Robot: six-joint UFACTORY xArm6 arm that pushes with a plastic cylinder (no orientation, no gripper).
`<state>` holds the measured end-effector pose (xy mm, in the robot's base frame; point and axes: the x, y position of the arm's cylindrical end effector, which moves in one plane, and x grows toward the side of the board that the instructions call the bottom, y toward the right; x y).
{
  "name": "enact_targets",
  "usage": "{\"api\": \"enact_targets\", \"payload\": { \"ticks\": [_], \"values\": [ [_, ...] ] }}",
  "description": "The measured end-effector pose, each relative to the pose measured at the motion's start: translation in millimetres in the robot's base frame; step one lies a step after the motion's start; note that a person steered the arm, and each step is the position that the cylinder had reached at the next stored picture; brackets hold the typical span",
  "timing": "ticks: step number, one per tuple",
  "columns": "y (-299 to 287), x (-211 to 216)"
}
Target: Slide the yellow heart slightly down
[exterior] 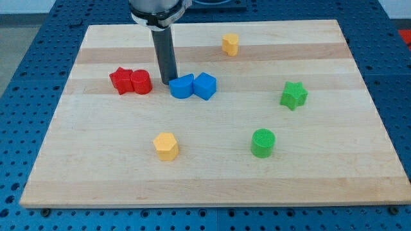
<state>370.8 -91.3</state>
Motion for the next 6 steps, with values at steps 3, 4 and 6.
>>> {"api": "enact_targets", "payload": {
  "ticks": [3, 4, 6],
  "values": [
    [59.7, -127.9],
    [113.6, -135.4],
    [138.3, -108.8]
  ]
}}
